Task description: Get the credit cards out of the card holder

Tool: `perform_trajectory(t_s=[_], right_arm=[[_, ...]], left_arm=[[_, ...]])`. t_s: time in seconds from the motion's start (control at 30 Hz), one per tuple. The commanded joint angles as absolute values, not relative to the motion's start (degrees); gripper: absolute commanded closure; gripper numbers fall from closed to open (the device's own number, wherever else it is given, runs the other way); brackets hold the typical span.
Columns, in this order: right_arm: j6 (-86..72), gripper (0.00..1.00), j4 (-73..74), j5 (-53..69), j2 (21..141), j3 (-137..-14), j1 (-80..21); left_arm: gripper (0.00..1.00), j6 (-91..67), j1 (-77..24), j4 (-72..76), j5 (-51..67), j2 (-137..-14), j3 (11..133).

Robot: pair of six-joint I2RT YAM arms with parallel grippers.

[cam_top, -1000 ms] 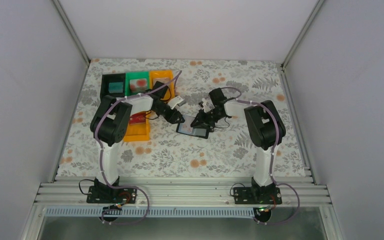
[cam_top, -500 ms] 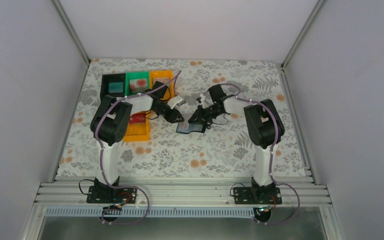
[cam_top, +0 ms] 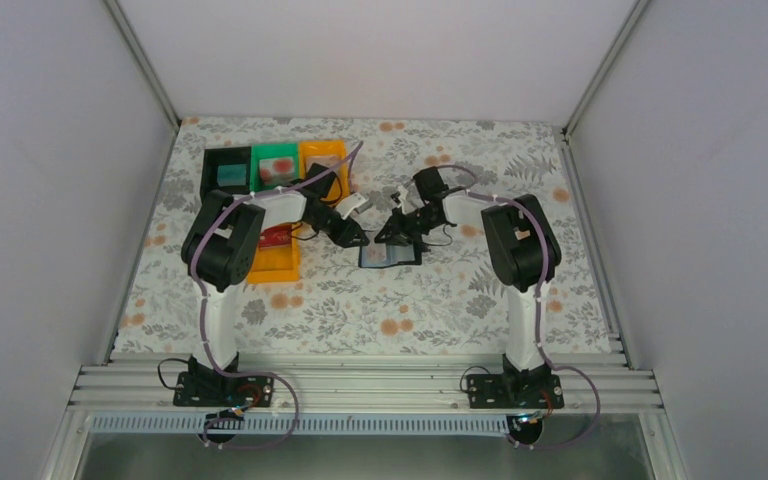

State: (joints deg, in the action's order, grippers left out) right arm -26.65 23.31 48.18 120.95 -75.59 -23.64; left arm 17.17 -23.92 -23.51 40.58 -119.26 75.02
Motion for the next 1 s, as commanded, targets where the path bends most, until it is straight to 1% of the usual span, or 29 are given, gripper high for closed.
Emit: perform_trajectory(t_s=[0.0, 0.07, 0.13, 0.2, 0.33, 0.37, 0.43, 0.5, 0.67, 0.83, 0.9, 0.97], right_arm=[[-24.57, 0.96, 24.0, 48.1, 120.21, -77.77, -24.28], [-21.94, 0.96, 27.2, 47.0, 118.38, -79.02, -23.63], [-19.26, 0.96, 29.97, 46.89, 115.28, -79.84, -22.43], [-16.09, 0.96, 32.58, 47.08, 111.18, -81.12, -21.39], [-10.51, 0.96, 37.07, 46.54, 102.72, -86.94, -21.17], [-9.58, 0.96, 37.48, 46.66, 100.73, -88.0, -21.18], [-8.32, 0.96, 37.03, 47.76, 96.87, -89.29, -21.18], [-7.19, 0.96, 36.74, 49.96, 93.49, -90.88, -21.25], [-4.39, 0.96, 35.66, 56.58, 88.66, -95.16, -21.78], [-0.76, 0.96, 36.6, 65.74, 86.94, -101.15, -21.8], [0.51, 0.96, 37.94, 67.01, 86.97, -103.83, -21.79], [0.14, 0.96, 37.79, 66.89, 86.91, -105.24, -21.76]], left_arm=[[0.62, 16.95, -24.23, -26.53, 41.56, -120.33, 74.23], [0.61, 17.43, -22.63, -28.48, 43.49, -119.08, 75.98], [0.59, 19.34, -20.8, -32.15, 45.32, -116.15, 79.49], [0.49, 24.14, -20.07, -36.88, 46.16, -111.01, 85.1], [0.21, 34.29, -19.93, -46.86, 51.09, -102.26, 93.68], [0.15, 36.2, -19.93, -49.78, 52.69, -100.74, 95.85], [0.07, 38.9, -19.74, -54.89, 55.24, -98.32, 99.66], [0.0, 37.87, -18.83, -56.96, 56.65, -96.64, 102.21], [0.0, 30.74, -15.05, -53.81, 61.55, -95.37, 104.97], [0.0, 29.13, -14.53, -46.46, 68.21, -92.84, 101.35], [0.0, 30.54, -14.76, -46.87, 71.96, -92.66, 101.44], [0.0, 37.45, -16.95, -50.56, 72.93, -92.05, 102.28]])
